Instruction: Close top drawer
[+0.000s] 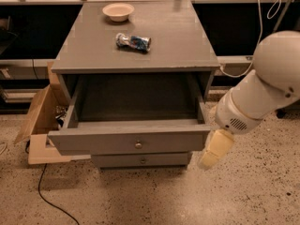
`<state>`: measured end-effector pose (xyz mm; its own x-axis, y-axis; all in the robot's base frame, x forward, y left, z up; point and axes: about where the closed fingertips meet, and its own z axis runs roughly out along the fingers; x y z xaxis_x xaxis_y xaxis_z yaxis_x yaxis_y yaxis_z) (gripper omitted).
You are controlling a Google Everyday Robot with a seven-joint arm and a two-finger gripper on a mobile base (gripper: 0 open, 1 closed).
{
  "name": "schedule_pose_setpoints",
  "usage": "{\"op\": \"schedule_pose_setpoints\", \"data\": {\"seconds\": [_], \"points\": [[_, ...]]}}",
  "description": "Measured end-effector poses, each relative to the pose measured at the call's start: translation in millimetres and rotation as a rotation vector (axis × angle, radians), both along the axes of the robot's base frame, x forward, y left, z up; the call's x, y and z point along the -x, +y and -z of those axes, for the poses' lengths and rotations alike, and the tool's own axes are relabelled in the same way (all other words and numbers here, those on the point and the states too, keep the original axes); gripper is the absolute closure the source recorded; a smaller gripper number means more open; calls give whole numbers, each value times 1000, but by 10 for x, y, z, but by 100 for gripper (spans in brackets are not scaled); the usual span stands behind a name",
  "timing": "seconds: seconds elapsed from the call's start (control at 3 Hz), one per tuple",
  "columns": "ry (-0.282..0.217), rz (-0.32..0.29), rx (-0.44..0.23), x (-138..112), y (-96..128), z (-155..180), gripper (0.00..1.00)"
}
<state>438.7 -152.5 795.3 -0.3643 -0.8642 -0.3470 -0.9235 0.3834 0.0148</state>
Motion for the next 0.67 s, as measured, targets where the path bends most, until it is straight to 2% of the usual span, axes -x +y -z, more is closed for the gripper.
{"op": "schedule_pose_setpoints", "data": {"seconds": [0.33, 0.67], "points": [[98, 55, -35, 171, 114, 571, 0], [145, 89, -49, 201, 202, 912, 0]]}}
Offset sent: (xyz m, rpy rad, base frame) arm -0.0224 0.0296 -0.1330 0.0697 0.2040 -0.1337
